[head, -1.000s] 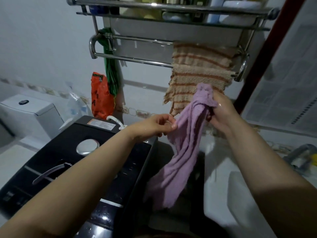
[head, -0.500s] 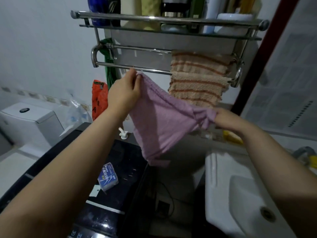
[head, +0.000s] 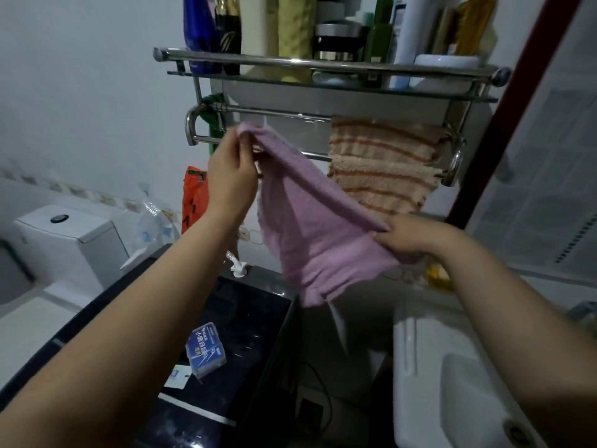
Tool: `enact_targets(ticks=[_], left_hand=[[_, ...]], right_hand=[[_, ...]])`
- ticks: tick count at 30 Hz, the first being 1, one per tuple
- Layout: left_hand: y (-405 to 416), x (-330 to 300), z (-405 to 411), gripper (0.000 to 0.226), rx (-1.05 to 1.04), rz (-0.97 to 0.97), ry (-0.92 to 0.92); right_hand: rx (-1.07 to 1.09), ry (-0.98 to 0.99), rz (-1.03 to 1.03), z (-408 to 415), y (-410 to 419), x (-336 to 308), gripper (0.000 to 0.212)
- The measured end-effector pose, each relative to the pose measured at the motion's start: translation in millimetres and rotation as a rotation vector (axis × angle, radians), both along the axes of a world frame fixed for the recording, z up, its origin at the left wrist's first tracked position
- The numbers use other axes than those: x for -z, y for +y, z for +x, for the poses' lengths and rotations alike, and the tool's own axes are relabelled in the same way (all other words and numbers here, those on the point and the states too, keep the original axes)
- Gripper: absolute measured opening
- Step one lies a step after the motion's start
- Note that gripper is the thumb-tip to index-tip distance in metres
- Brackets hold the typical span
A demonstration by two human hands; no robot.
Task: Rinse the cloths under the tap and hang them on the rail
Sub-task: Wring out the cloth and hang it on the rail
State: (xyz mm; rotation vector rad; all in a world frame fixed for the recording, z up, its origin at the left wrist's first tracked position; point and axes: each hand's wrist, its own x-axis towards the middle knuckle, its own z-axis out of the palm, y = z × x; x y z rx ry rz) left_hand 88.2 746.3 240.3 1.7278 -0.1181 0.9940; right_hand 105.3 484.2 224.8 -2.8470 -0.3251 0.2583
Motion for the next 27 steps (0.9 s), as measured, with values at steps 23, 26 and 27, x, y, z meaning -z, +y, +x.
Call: enact_targets(ticks=[23,26,27], left_hand=[[78.1,8.2,104.6,0.089,-0.35,1.231,0.304],[83.4,-6.7,137.3,0.079,-0.221,1.144,0.42],[85.5,-13.8,147.7,0.076,-0.195,1.117,0.439]], right_hand=[[-0.36,-0.692,-0.271,94.7,142.1,-59.4,0.052],[-0.319,-0.674,-0.299,119.3,159.3,-60.9,0.053],[-0.291,-0.647,-0.267,128.0,165.3,-63.0,0.054]])
